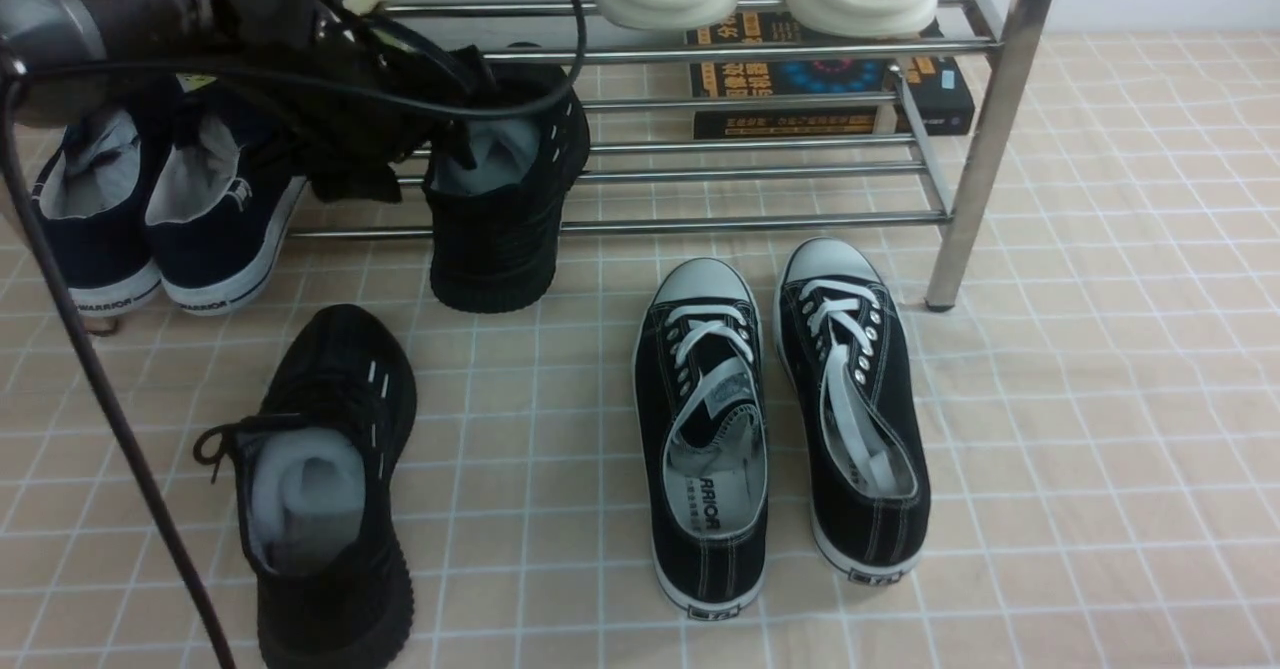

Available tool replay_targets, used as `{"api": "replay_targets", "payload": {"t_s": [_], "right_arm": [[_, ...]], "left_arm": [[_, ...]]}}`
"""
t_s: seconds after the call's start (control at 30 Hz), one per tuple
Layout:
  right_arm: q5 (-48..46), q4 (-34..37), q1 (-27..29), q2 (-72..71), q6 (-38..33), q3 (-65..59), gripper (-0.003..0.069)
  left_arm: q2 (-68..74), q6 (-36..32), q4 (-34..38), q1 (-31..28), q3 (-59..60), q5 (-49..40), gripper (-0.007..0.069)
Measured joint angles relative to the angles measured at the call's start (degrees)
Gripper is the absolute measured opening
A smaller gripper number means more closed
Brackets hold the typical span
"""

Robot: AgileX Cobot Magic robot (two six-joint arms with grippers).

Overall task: Take the shoes off the shelf from the light coffee tablecloth by hand.
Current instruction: 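Grasp a shoe standing on the lower shelf of the shoe rack with the left gripper, then set the held shoe down on the floor in front of the rack with the left gripper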

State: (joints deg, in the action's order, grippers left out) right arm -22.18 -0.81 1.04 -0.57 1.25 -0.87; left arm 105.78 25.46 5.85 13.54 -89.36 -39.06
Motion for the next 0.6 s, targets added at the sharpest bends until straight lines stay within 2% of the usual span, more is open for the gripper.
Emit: {"api": "replay_targets", "payload": {"t_s": [0.13,0.27,0.3,0.33,0.4,0.6], "right_arm": [[0.0,0.0,0.0,0.0,0.0,0.0,0.0239],[0.0,0.0,0.0,0.0,0.0,0.0,0.0239],[0.0,0.0,0.0,0.0,0.0,0.0,0.0239],[0.0,-0.1,0.0,0.0,0.0,0.0,0.0239],[0.0,-0.1,0.0,0.0,0.0,0.0,0.0239],[0.0,-0.1,0.0,0.0,0.0,0.0,0.0239]], "left_arm": [[2.9,0.0,0.4,0.0,0.0,0.6,0.0451],[3.6,-0.5,1.3,0.0,0.0,0.1,0.0195],[3.6,-0.5,1.3,0.0,0.0,0.1,0.0195],[3.6,-0.5,1.3,0.0,0.0,-0.1,0.0088],[3.3,-0.6,1.3,0.0,0.0,-0.7,0.003],[0.0,-0.6,1.1,0.0,0.0,-6.6,0.0014]]}}
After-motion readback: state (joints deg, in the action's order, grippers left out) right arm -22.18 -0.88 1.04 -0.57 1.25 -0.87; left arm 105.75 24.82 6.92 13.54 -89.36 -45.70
